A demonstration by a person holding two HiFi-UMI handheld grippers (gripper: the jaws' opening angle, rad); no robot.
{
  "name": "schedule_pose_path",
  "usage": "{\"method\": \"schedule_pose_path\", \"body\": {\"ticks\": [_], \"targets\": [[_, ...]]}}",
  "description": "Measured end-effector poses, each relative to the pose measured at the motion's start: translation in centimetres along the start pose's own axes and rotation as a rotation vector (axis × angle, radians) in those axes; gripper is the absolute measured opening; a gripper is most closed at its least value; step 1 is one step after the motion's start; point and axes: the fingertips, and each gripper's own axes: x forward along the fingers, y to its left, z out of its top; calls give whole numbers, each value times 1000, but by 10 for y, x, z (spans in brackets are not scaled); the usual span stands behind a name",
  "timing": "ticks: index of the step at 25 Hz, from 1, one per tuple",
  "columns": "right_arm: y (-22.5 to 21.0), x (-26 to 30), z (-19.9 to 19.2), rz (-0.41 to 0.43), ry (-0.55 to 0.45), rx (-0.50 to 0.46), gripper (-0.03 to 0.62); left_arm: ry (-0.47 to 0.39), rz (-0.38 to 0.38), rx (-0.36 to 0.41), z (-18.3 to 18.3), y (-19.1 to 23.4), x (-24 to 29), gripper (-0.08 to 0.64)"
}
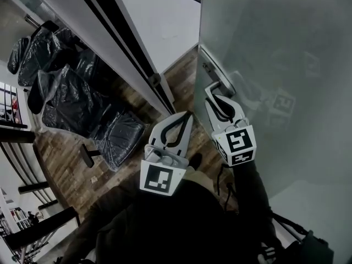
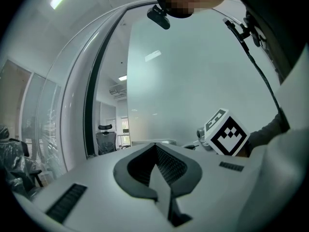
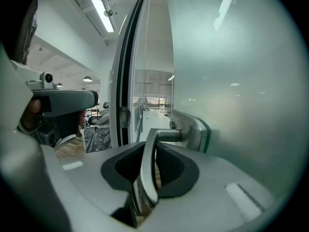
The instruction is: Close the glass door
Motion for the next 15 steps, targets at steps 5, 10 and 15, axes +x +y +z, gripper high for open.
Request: {"method": "schedule_pose_path", "body": {"ticks": [5,10,15], "targets": [[29,-4,5,25,-15,1,66,-22,-42,-19,2,12,-12,-3],[57,-5,5,32,-9,11,64,-57,-127,-7,6,27,-27,-3],[74,-8,8,71,-11,7,64,-48,-216,-28,-3,37,-39,-3]]}}
